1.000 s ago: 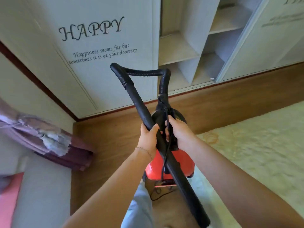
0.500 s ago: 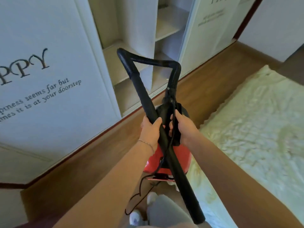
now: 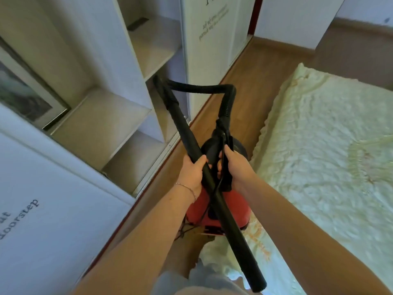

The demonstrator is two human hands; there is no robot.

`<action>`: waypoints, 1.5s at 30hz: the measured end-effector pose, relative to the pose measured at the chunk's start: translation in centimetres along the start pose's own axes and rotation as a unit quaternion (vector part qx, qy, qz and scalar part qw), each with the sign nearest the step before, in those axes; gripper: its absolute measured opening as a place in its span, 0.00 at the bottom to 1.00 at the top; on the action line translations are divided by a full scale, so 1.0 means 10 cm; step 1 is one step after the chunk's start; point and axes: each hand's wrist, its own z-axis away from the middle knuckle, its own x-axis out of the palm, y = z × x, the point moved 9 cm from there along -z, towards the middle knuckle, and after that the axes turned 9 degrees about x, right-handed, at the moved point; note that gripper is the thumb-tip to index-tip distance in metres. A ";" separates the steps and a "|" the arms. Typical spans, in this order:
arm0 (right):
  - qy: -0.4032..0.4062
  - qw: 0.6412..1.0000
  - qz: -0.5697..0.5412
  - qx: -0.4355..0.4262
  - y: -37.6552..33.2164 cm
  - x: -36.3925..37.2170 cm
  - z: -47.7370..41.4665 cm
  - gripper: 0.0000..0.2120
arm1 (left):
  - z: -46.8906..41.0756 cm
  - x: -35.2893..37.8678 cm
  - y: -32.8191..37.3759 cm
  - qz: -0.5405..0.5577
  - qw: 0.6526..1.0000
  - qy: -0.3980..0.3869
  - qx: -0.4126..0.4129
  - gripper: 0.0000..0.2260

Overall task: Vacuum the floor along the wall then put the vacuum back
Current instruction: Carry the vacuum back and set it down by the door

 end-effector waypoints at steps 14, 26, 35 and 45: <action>0.076 0.994 -0.075 -0.023 -1.55 -0.04 -1.39 0.17 | -2.03 1.07 0.67 -0.024 0.993 -0.111 -0.020 0.13; 0.135 0.975 -0.155 -0.083 -3.02 -0.40 -2.44 0.19 | -3.60 2.41 1.23 -0.046 0.970 -0.237 -0.028 0.09; 0.156 0.970 -0.170 -0.071 -4.06 -1.26 -3.43 0.19 | -4.62 3.75 1.19 -0.076 0.963 -0.251 -0.057 0.14; 0.166 0.972 -0.139 -0.092 -5.46 -2.07 -4.25 0.18 | -5.70 5.17 1.39 -0.063 0.967 -0.244 -0.048 0.07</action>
